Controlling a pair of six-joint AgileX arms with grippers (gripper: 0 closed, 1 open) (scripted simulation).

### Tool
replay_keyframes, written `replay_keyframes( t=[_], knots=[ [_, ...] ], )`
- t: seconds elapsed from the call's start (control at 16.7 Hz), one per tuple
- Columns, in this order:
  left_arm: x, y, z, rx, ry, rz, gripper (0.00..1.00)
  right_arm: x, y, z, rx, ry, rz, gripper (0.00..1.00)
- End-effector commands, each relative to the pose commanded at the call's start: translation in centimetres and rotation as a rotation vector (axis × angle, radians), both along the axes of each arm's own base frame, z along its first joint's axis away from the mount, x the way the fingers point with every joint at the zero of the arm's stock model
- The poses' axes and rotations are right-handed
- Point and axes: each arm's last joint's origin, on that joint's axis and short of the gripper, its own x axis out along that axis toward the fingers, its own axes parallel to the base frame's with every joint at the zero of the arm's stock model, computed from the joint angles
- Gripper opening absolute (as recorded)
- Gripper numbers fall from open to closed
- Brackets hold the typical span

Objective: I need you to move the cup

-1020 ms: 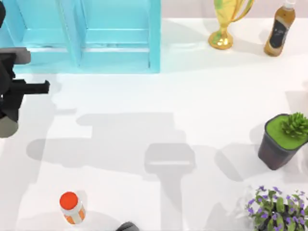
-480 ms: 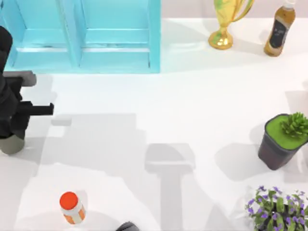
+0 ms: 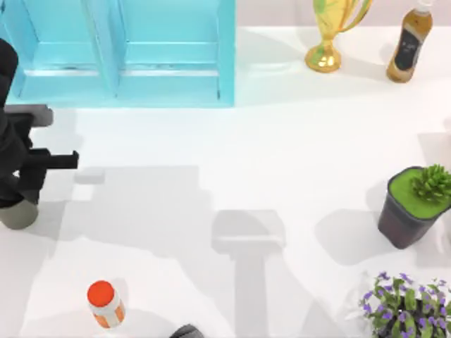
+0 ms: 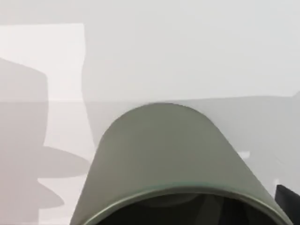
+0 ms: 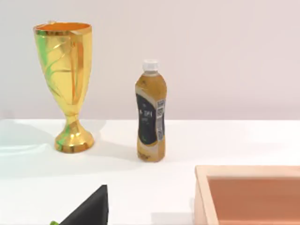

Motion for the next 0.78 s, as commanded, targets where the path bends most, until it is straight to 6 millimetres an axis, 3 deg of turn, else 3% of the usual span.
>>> replay_keyframes(
  t=[0.42, 0.78],
  knots=[
    [0.00, 0.00, 0.00, 0.000, 0.000, 0.000, 0.98, 0.00, 0.00, 0.00, 0.000, 0.000, 0.000, 1.00],
    [0.00, 0.00, 0.00, 0.000, 0.000, 0.000, 1.00, 0.00, 0.00, 0.00, 0.000, 0.000, 0.000, 1.00]
  ],
)
